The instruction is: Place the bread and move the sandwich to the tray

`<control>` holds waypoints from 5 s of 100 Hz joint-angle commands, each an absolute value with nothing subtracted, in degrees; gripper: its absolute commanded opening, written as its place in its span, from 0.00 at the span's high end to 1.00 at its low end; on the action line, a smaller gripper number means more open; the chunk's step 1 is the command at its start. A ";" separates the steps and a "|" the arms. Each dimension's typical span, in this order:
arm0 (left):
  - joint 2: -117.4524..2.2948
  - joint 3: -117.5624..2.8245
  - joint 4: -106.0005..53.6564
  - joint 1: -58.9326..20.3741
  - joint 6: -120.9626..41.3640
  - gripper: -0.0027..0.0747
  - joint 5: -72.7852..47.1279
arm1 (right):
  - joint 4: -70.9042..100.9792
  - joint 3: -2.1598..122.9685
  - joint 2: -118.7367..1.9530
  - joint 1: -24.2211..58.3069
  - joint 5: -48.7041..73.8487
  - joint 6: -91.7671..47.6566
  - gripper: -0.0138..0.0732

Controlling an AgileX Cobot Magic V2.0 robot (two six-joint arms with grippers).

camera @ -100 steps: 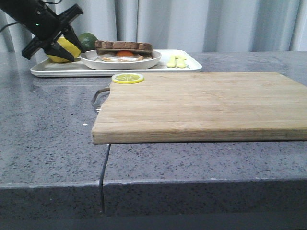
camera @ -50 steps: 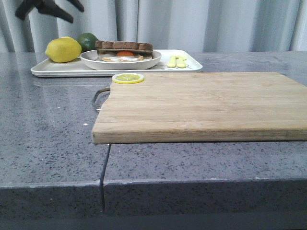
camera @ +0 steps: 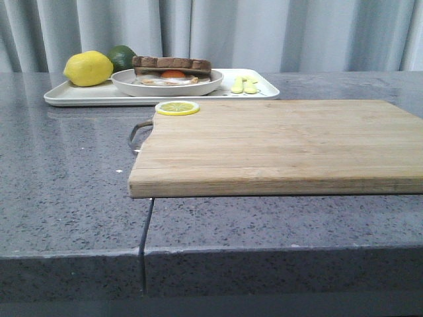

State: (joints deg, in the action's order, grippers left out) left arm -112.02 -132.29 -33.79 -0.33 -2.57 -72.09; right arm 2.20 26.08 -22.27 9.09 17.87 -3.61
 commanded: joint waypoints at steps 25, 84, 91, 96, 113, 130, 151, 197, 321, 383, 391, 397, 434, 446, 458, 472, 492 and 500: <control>-100.28 -133.73 -30.85 -8.48 -6.63 0.63 -71.57 | 1.73 27.53 -22.62 8.78 11.96 -3.85 0.48; -87.20 -116.07 -19.83 -21.61 -6.38 0.63 -61.87 | 1.73 27.53 -22.62 8.78 9.97 -3.90 0.48; -83.30 -110.10 -19.83 -21.61 -6.38 0.63 -57.65 | 1.73 27.53 -22.62 8.78 9.92 -3.90 0.48; -80.31 -105.75 -19.41 -21.61 -6.38 0.63 -54.31 | 1.73 27.53 -22.62 8.78 9.92 -3.90 0.48; -68.81 -90.54 -17.46 -21.61 -6.38 0.63 -42.35 | 1.73 27.53 -22.62 8.78 9.92 -3.90 0.48; -57.63 -75.85 -16.15 -21.49 -6.38 0.63 -34.59 | 1.73 27.53 -22.62 8.78 9.87 -3.90 0.48; -44.46 -59.19 -13.78 -21.24 -6.38 0.63 -22.68 | 1.73 27.53 -22.62 8.78 9.82 -3.90 0.48; -27.04 -32.19 -14.59 -8.44 -3.03 0.63 -15.91 | 0.92 27.09 -22.06 8.78 10.41 -4.88 0.48; -22.87 -22.79 -15.37 -1.84 -3.03 0.99 -16.08 | 0.76 18.03 -11.92 8.78 9.46 -4.88 0.98; -22.87 -22.79 -15.37 -1.95 -3.03 0.99 -16.08 | 0.76 18.03 -11.92 8.78 9.51 -4.88 0.98; -22.87 -22.79 -15.37 -2.17 -3.03 0.99 -16.08 | 0.76 18.03 -11.92 8.78 9.68 -4.88 0.98; -22.87 -22.79 -15.37 -2.17 -3.03 0.99 -16.08 | 0.76 18.03 -11.92 8.78 9.92 -4.88 0.98; -18.41 -16.64 -11.69 -2.17 -3.03 0.99 -8.14 | 0.76 18.03 -11.92 8.78 9.99 -4.88 0.98; -14.03 -11.72 -8.87 -2.17 -3.03 0.99 -5.00 | 0.76 18.03 -11.92 8.78 9.99 -4.88 0.98; -9.41 -7.81 -5.91 -2.17 -3.03 0.99 -5.00 | 0.76 18.03 -11.92 8.78 9.99 -4.88 0.98; -4.22 -4.64 -3.97 -2.17 -3.03 0.99 -5.00 | 0.76 18.03 -11.92 8.78 9.99 -4.88 0.98; 1.92 -1.21 -3.64 -2.17 -3.03 0.99 -5.11 | 0.76 18.03 -11.92 8.78 9.99 -4.88 0.98; 2.23 0.03 -3.33 -2.17 -3.03 0.99 -4.98 | 0.76 18.03 -11.92 8.78 9.99 -4.88 0.98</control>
State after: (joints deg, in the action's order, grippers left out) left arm 0.27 0.07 -3.67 -1.98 -3.55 -10.13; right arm 1.23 16.46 -11.51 9.09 14.54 -4.31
